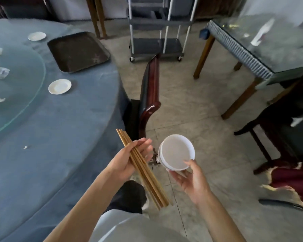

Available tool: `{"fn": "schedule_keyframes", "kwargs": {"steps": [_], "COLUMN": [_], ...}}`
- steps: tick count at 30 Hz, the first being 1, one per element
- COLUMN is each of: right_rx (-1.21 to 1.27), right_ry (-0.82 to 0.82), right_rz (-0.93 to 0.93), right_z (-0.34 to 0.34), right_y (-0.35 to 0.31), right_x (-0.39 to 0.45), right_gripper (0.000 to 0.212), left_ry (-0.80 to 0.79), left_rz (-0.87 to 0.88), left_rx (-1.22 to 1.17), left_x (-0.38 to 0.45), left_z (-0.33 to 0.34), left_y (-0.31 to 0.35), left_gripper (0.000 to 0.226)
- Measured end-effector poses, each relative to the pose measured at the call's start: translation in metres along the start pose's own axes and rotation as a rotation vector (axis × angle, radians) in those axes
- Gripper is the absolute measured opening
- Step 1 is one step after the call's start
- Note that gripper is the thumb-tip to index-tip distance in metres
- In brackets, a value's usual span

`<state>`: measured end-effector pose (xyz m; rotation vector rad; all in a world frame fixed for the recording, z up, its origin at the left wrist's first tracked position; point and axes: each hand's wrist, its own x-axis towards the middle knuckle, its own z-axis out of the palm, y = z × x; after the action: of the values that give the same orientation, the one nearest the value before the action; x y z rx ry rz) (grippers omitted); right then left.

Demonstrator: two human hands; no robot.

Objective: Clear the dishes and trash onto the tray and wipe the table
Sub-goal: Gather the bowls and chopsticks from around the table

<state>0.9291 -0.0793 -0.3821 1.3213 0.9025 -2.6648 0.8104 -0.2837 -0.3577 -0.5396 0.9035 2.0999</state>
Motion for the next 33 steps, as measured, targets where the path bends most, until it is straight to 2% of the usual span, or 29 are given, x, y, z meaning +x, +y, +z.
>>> {"fn": "schedule_keyframes", "kwargs": {"steps": [7,12,16,22,29,33], "right_rx": [0.053,0.046,-0.002,-0.058,-0.092,-0.190], "right_ry": [0.068,0.152,0.148,0.128,0.084,0.033], "right_rz": [-0.077,-0.107,-0.152,-0.154,-0.052,0.006], "right_z": [-0.051,-0.072,-0.076,-0.067,-0.036,-0.006], "right_y": [-0.091,-0.178,-0.250,-0.338,-0.413,-0.463], "right_x": [0.043,0.090,0.120,0.155,0.221,0.281], "right_gripper": [0.041,0.040,0.038,0.043,0.039,0.041], "left_ry": [-0.073,-0.075,-0.084,-0.065,-0.048,-0.008], "left_rz": [-0.074,-0.100,-0.107,-0.095,-0.042,0.012], "left_rx": [0.165,0.180,0.107,0.087,0.029,-0.010], "left_x": [0.086,0.167,0.221,0.282,0.348,0.403], "left_z": [0.094,0.155,0.207,0.275,0.308,0.330], "left_y": [-0.025,-0.043,-0.050,-0.042,-0.003,0.026], "left_gripper": [0.037,0.035,0.038,0.039,0.038,0.039]}}
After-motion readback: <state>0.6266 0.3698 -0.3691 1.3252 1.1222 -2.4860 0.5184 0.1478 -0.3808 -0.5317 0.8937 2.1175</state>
